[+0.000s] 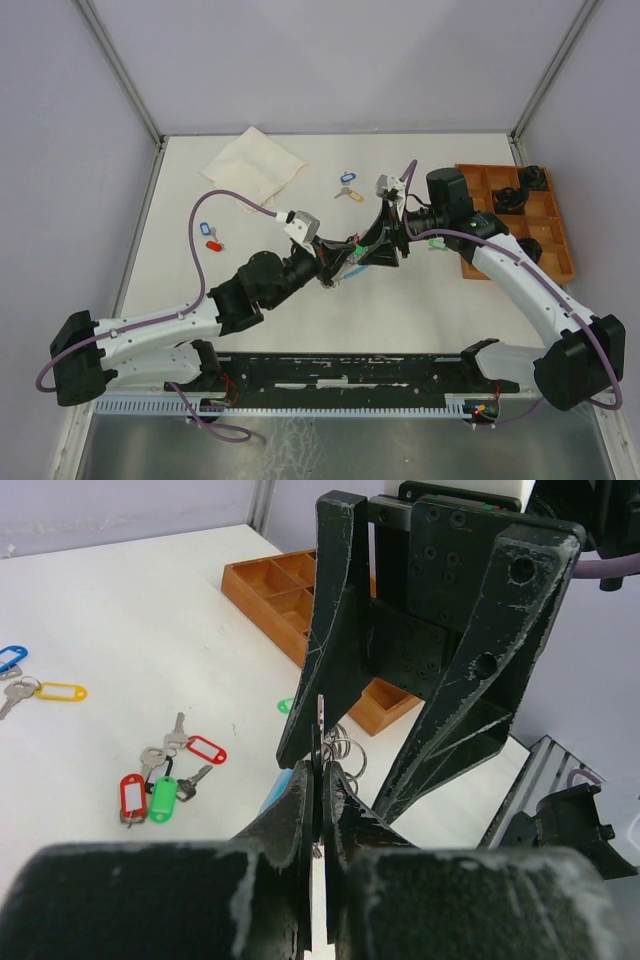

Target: Remove the keys from the keyring

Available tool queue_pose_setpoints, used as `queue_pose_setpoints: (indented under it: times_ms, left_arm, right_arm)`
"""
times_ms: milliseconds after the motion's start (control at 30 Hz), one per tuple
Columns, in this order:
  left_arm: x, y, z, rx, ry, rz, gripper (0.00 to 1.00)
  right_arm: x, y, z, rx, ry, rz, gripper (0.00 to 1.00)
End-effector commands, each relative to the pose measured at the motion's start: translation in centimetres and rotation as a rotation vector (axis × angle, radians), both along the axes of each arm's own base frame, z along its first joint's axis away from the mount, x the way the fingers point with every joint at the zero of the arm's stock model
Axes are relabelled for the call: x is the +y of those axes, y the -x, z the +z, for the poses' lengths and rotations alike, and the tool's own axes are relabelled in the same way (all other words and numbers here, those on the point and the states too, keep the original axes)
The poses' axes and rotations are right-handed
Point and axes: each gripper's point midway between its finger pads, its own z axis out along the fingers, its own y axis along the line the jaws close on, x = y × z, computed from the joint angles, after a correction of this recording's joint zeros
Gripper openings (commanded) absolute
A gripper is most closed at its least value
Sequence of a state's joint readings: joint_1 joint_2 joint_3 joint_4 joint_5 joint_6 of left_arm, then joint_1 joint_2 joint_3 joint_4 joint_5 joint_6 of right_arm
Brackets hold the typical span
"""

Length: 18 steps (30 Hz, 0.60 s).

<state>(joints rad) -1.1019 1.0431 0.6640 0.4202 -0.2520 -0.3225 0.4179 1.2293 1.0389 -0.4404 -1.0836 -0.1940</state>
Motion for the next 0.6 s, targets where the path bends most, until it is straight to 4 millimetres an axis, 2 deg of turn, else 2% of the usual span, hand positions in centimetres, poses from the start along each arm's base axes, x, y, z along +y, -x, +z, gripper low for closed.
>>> queue_pose_setpoints:
  times_ms: [0, 233, 567]
  left_arm:
    - [0.2, 1.0, 4.4, -0.044, 0.165, -0.031, 0.03]
    - [0.2, 1.1, 4.7, -0.039, 0.19, -0.038, 0.03]
    - [-0.1, 1.3, 5.3, -0.037, 0.22, -0.055, 0.03]
  right_arm:
    - [0.1, 0.0, 1.9, -0.022, -0.06, 0.004, 0.62]
    - [0.6, -0.6, 2.1, 0.003, -0.093, -0.016, 0.62]
    - [1.1, -0.2, 3.0, 0.014, -0.15, 0.016, 0.62]
